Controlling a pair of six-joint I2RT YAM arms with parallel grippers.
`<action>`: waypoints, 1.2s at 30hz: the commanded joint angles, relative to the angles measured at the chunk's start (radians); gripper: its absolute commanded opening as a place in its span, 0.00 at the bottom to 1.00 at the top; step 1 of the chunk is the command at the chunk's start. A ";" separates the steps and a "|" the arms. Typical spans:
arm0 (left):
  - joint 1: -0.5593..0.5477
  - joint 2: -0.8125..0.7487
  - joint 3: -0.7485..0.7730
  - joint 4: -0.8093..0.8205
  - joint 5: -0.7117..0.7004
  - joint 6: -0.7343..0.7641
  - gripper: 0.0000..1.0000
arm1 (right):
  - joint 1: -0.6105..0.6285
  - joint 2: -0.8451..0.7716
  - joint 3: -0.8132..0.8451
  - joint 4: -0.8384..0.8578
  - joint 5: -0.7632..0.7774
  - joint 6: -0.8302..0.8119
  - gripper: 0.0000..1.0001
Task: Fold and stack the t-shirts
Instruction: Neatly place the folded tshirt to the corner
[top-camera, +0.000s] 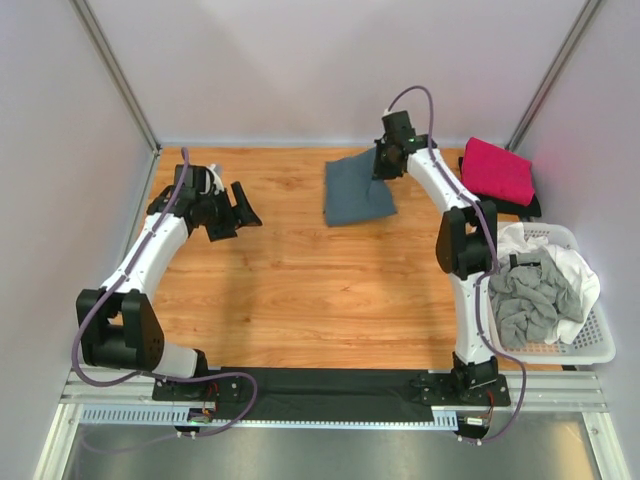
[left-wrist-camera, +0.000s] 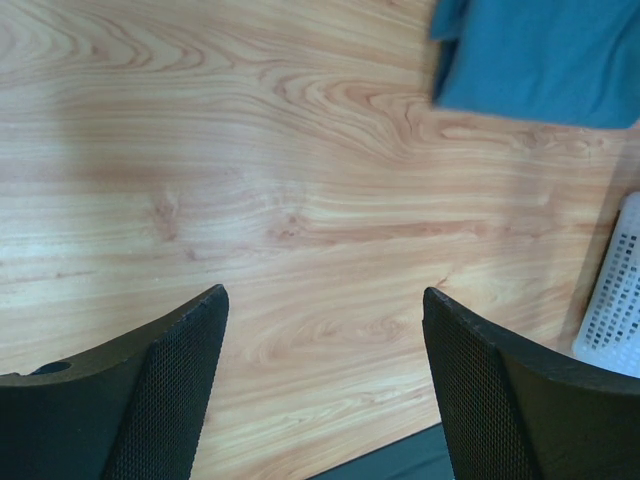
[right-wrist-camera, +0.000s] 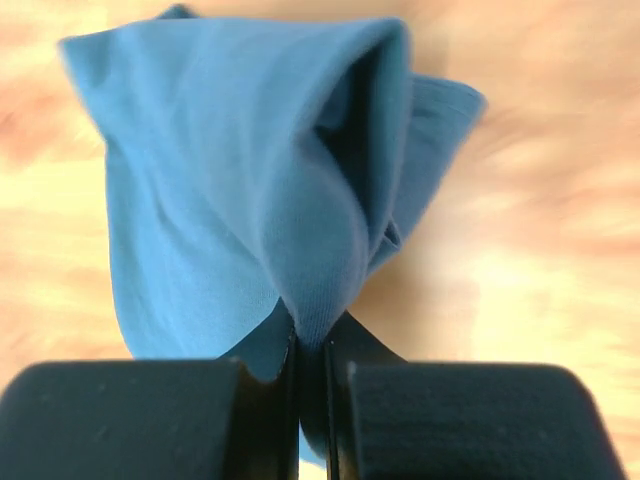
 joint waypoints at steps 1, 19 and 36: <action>0.017 0.011 0.055 0.031 0.031 0.020 0.84 | -0.098 0.098 0.221 -0.222 0.094 -0.211 0.00; 0.029 0.140 0.131 -0.030 -0.023 -0.009 0.84 | -0.341 0.116 0.438 -0.153 0.200 -0.605 0.00; 0.029 0.380 0.371 -0.145 0.034 -0.006 0.81 | -0.480 0.028 0.423 -0.064 0.241 -0.707 0.00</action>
